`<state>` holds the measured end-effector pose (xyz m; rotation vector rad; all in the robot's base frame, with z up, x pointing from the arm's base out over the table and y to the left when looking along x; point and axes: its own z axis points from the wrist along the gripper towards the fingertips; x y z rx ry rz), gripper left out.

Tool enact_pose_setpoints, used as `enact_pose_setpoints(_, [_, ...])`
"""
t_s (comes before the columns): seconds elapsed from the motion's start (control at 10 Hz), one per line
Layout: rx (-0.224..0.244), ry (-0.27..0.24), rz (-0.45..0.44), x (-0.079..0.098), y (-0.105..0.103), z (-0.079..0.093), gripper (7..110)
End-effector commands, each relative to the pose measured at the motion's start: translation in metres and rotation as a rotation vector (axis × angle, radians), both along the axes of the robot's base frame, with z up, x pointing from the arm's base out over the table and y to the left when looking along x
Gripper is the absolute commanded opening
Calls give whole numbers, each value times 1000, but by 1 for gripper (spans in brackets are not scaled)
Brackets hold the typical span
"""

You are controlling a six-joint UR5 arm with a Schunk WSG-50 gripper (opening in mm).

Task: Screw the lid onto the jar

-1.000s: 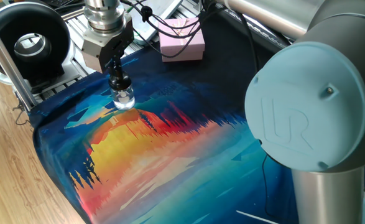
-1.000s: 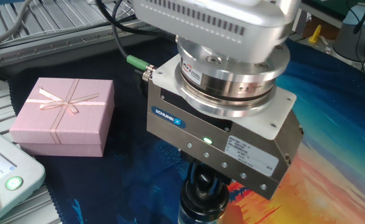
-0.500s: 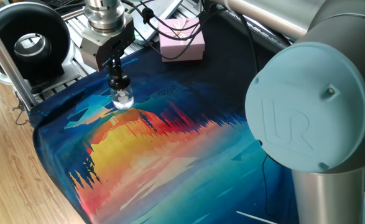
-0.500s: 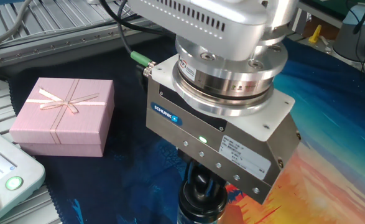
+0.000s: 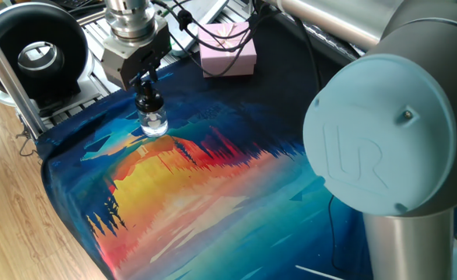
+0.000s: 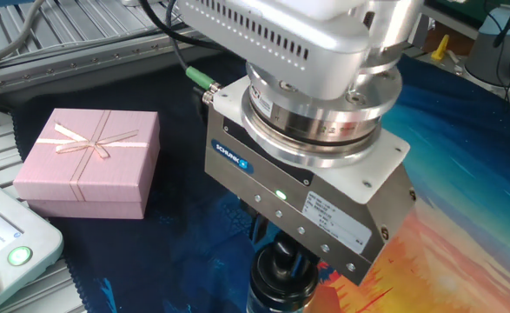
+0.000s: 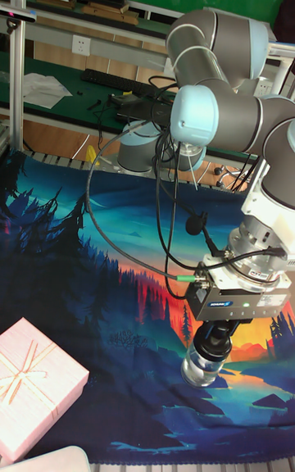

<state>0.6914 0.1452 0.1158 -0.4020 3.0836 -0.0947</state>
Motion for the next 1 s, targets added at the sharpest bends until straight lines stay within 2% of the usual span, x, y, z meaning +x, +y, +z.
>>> enact_pose_setpoints(0.0, [8, 20, -13, -2, 6, 3, 44])
enact_pose_setpoints(0.2, [17, 28, -4, -3, 13, 8, 44])
enact_pose_setpoints(0.3, [18, 41, 41, -5, 13, 8, 44])
enact_pose_setpoints(0.4, [8, 44, 135, -5, 10, 9, 44])
enact_pose_setpoints(0.5, [37, 50, 220, -7, 17, 8, 44])
enact_pose_setpoints(0.7, [41, 53, 415, -5, 18, 12, 44])
enact_pose_setpoints(0.8, [48, 47, 479, -1, 20, 14, 44])
enact_pose_setpoints(0.9, [36, 39, 541, 3, 16, 14, 44])
